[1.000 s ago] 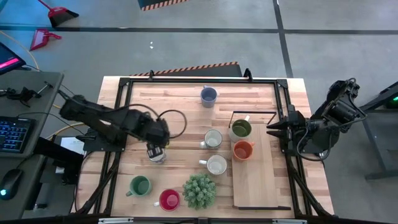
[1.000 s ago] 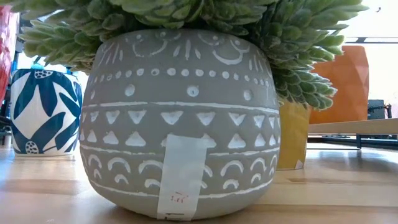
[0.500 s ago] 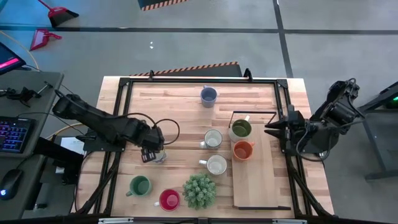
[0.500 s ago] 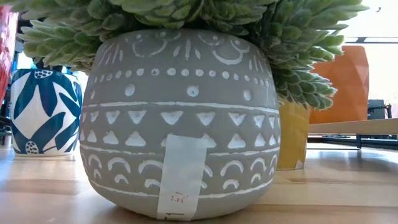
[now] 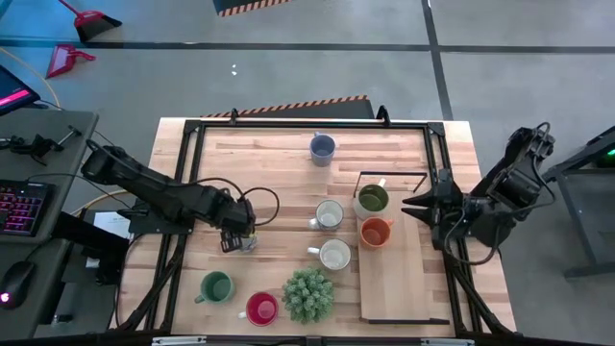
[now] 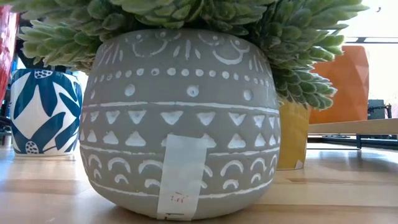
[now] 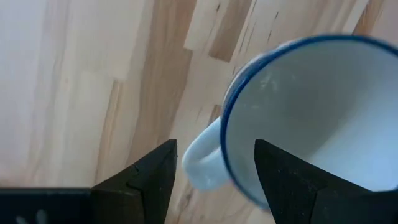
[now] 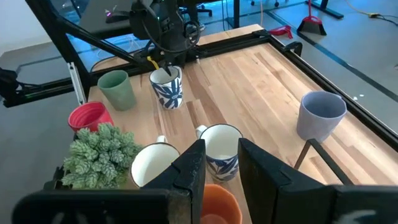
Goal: Place coffee mugs
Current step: Move the left blue mug to the center of the table
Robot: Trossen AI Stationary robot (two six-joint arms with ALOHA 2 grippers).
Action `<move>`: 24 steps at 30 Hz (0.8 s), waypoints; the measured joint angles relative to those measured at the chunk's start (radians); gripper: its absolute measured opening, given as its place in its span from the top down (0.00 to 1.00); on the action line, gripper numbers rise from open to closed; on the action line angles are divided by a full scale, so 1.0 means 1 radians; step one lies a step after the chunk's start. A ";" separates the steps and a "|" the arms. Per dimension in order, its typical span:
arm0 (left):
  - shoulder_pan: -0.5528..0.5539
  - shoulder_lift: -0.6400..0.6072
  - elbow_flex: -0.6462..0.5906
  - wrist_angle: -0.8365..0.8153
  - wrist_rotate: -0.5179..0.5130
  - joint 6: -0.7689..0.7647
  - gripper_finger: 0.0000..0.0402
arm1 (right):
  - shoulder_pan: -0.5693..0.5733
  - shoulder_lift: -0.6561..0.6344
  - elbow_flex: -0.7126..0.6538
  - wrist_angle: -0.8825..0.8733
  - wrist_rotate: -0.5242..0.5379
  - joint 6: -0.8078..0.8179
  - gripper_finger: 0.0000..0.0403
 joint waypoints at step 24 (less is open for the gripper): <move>0.095 0.172 -0.018 0.123 0.038 0.210 0.52 | 0.000 0.020 0.000 0.003 0.001 0.000 0.80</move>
